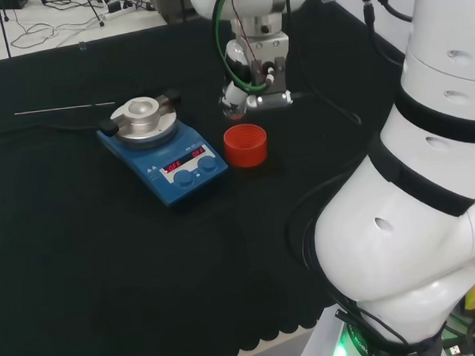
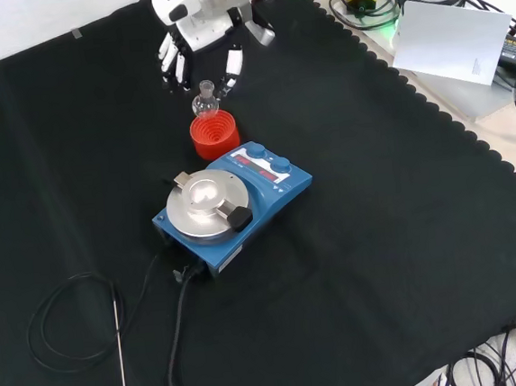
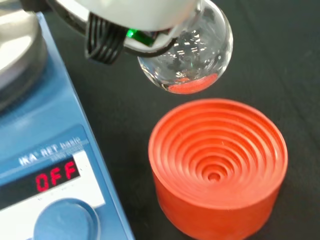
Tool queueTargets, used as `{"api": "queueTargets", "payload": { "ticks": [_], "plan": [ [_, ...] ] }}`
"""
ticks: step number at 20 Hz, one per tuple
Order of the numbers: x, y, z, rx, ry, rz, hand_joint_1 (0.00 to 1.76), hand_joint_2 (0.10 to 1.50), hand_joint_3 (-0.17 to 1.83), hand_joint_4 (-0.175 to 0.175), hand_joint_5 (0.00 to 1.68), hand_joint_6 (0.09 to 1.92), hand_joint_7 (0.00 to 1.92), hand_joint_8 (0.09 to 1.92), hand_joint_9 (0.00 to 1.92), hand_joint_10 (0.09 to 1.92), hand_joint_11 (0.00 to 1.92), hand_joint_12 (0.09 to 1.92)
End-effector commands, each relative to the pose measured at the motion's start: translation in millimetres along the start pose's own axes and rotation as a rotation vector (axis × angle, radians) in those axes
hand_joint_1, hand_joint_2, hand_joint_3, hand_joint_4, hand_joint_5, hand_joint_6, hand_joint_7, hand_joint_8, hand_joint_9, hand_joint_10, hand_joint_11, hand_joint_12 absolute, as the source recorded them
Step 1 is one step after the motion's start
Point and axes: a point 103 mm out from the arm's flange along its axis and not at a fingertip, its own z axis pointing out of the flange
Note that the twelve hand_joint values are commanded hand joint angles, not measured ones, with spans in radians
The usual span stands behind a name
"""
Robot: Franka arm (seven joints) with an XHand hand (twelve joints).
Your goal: Place the round-bottom flask on the heater.
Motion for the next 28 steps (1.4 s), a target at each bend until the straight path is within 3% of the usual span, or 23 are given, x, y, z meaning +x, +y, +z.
{"api": "queueTargets", "payload": {
  "ticks": [1, 5, 12, 18, 28],
  "plan": [
    [22, 0, -26, -0.011, -0.024, -0.037, 1.14, 0.64, 0.78, 0.038, 1.19, 0.88, 0.63, 0.68, 0.86, 0.51, 0.66, 1.25],
    [39, 4, -42, -0.025, -0.032, -0.064, 1.14, 0.64, 0.78, 0.041, 1.19, 0.87, 0.64, 0.68, 0.87, 0.51, 0.66, 1.25],
    [76, 14, -55, 0.007, -0.054, -0.125, 1.14, 0.63, 0.79, 0.045, 1.20, 0.86, 0.65, 0.68, 0.88, 0.51, 0.67, 1.24],
    [113, 23, -56, 0.019, -0.061, -0.166, 1.14, 0.62, 0.79, 0.046, 1.21, 0.85, 0.65, 0.68, 0.88, 0.50, 0.67, 1.24],
    [149, 39, -50, 0.028, -0.078, -0.211, 1.14, 0.62, 0.79, 0.046, 1.21, 0.85, 0.64, 0.68, 0.87, 0.50, 0.67, 1.24]
  ]
}}
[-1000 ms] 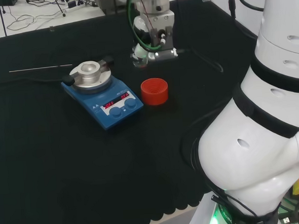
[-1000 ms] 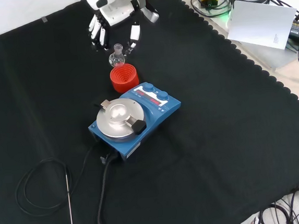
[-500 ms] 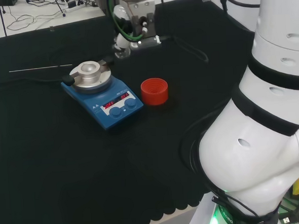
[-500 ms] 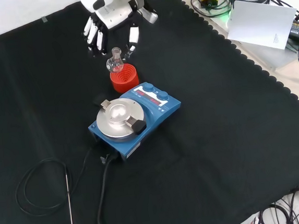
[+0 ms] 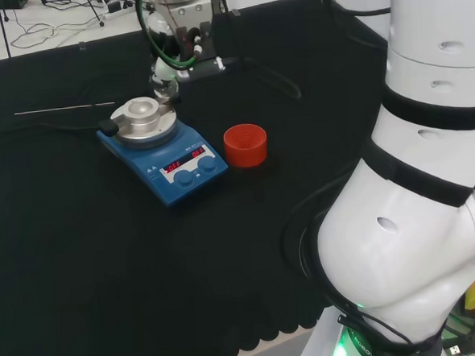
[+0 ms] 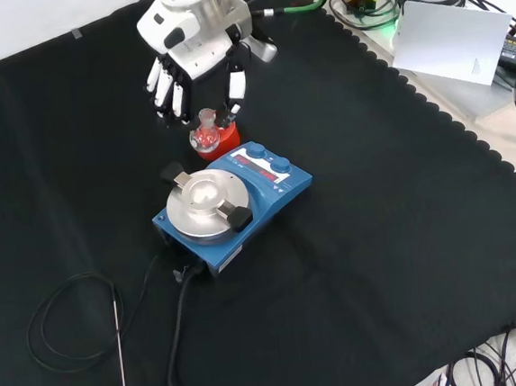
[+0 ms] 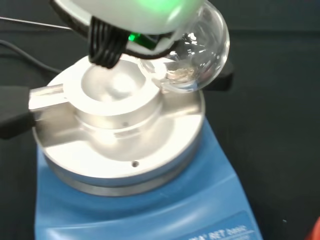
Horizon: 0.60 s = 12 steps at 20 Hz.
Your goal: Place the round-bottom flask on the heater.
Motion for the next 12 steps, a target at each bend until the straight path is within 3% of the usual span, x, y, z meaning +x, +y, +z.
{"api": "queueTargets", "payload": {
  "ticks": [1, 12],
  "plan": [
    [25, 9, 3, 0.011, -0.016, -0.039, 1.14, 0.62, 0.79, 0.046, 1.21, 0.85, 0.64, 0.68, 0.87, 0.50, 0.67, 1.24],
    [37, 29, 18, 0.032, -0.026, -0.062, 1.14, 0.62, 0.80, 0.046, 1.21, 0.85, 0.64, 0.67, 0.87, 0.50, 0.67, 1.24]
  ]
}}
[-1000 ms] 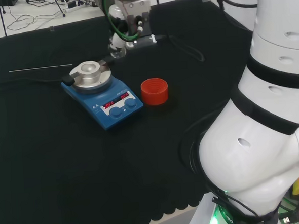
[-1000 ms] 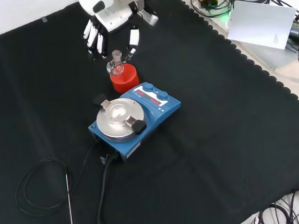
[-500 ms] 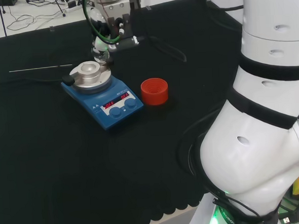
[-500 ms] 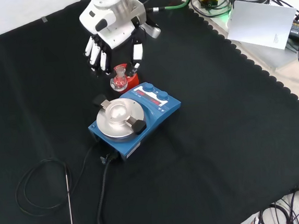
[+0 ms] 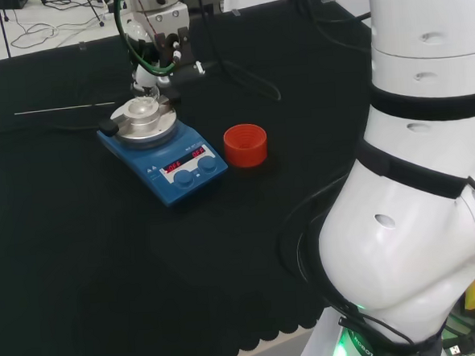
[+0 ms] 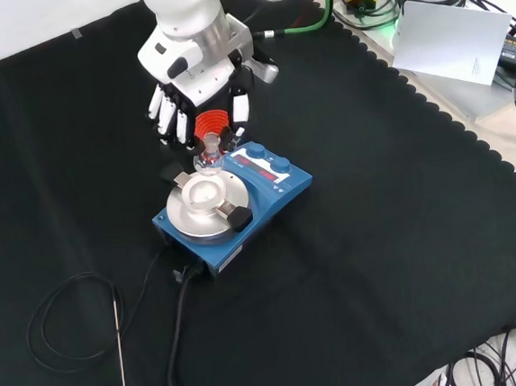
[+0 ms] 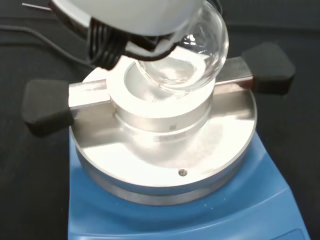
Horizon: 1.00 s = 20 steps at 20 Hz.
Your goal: Place the round-bottom flask on the heater.
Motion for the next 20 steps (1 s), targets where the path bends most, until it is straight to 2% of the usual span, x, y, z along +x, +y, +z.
{"api": "queueTargets", "payload": {
  "ticks": [1, 11, 20],
  "plan": [
    [7, 10, 7, 0.012, -0.007, -0.015, 1.14, 0.62, 0.80, 0.046, 1.21, 0.84, 0.64, 0.67, 0.87, 0.50, 0.67, 1.24],
    [14, 27, 12, 0.022, -0.015, -0.029, 1.14, 0.61, 0.80, 0.046, 1.22, 0.84, 0.64, 0.67, 0.87, 0.50, 0.67, 1.24],
    [10, 35, 18, 0.043, -0.024, -0.018, 1.14, 0.61, 0.80, 0.046, 1.22, 0.84, 0.64, 0.67, 0.87, 0.50, 0.66, 1.24]
  ]
}}
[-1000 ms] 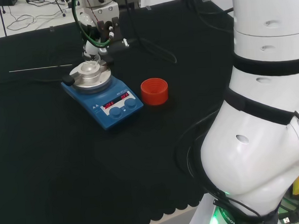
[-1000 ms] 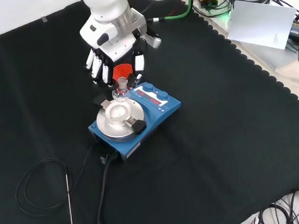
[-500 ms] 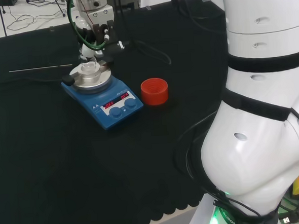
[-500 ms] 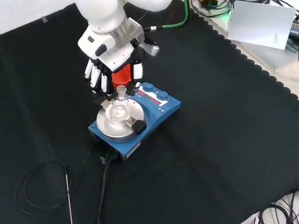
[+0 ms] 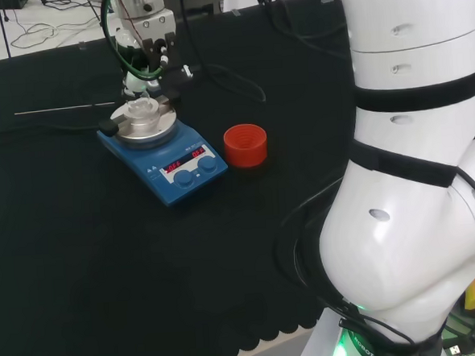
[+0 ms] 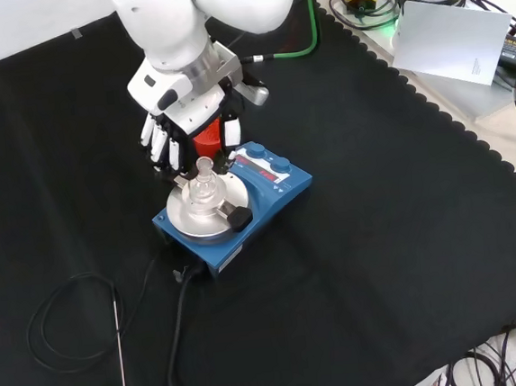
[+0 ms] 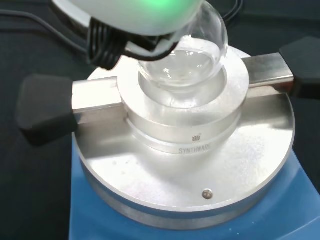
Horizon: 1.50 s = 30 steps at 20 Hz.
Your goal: Place the round-bottom flask on the heater.
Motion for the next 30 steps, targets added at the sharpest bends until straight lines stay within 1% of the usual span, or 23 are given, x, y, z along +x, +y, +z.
{"api": "queueTargets", "payload": {
  "ticks": [1, 4, 5, 7, 8, 10, 11, 12, 13, 14, 15, 17, 19, 21, 24, 28, 30],
  "plan": [
    [-1, 1, 3, 0.014, -0.010, 0.006, 1.14, 0.61, 0.80, 0.046, 1.22, 0.84, 0.64, 0.67, 0.87, 0.50, 0.66, 1.24],
    [-7, 2, 7, 0.038, 0.017, 0.006, 1.14, 0.61, 0.80, 0.047, 1.22, 0.84, 0.63, 0.67, 0.87, 0.50, 0.66, 1.24],
    [-10, 3, 9, 0.050, 0.023, 0.009, 1.14, 0.62, 0.79, 0.062, 1.21, 0.85, 0.62, 0.67, 0.86, 0.50, 0.65, 1.24],
    [-14, 4, 11, 0.088, 0.026, 0.007, 1.11, 0.69, 0.68, 0.126, 1.18, 0.84, 0.58, 0.69, 0.83, 0.51, 0.61, 1.26],
    [-15, 5, 12, 0.109, 0.027, 0.004, 1.10, 0.72, 0.61, 0.145, 1.17, 0.83, 0.56, 0.70, 0.81, 0.52, 0.59, 1.27],
    [-17, 5, 13, 0.126, 0.025, 0.008, 1.09, 0.76, 0.54, 0.160, 1.15, 0.83, 0.54, 0.71, 0.80, 0.54, 0.57, 1.29],
    [-13, 6, 14, 0.134, 0.022, 0.010, 1.09, 0.77, 0.53, 0.162, 1.15, 0.83, 0.53, 0.72, 0.79, 0.54, 0.56, 1.29],
    [-13, 6, 15, 0.143, 0.025, 0.011, 1.04, 0.73, 0.54, 0.090, 0.99, 0.81, 0.46, 0.71, 0.74, 0.55, 0.51, 1.30],
    [-14, 6, 15, 0.143, 0.028, 0.011, 0.99, 0.68, 0.57, 0.030, 0.82, 0.81, 0.40, 0.72, 0.69, 0.57, 0.45, 1.32],
    [-15, 5, 15, 0.140, 0.029, 0.009, 0.96, 0.64, 0.60, -0.005, 0.68, 0.79, 0.35, 0.73, 0.64, 0.60, 0.41, 1.34],
    [-16, 4, 14, 0.136, 0.028, 0.008, 0.94, 0.62, 0.62, -0.023, 0.58, 0.77, 0.32, 0.74, 0.61, 0.62, 0.39, 1.35],
    [-16, 2, 11, 0.126, 0.028, 0.009, 0.91, 0.59, 0.64, -0.035, 0.48, 0.72, 0.28, 0.75, 0.58, 0.65, 0.36, 1.36],
    [-16, 0, 9, 0.118, 0.027, 0.010, 0.89, 0.58, 0.64, -0.036, 0.40, 0.62, 0.27, 0.76, 0.56, 0.67, 0.35, 1.36],
    [-15, -2, 6, 0.111, 0.025, 0.011, 0.88, 0.58, 0.62, -0.035, 0.38, 0.53, 0.26, 0.76, 0.55, 0.69, 0.34, 1.37],
    [-11, -4, 4, 0.104, 0.020, 0.015, 0.86, 0.58, 0.60, -0.031, 0.37, 0.44, 0.25, 0.76, 0.54, 0.69, 0.33, 1.37],
    [-18, -18, -6, 0.065, 0.036, 0.025, 0.85, 0.58, 0.59, -0.030, 0.37, 0.39, 0.25, 0.76, 0.54, 0.69, 0.33, 1.37],
    [-22, -26, -12, 0.056, 0.042, 0.035, 0.84, 0.58, 0.59, -0.030, 0.38, 0.38, 0.25, 0.76, 0.54, 0.69, 0.33, 1.37]
  ]
}}
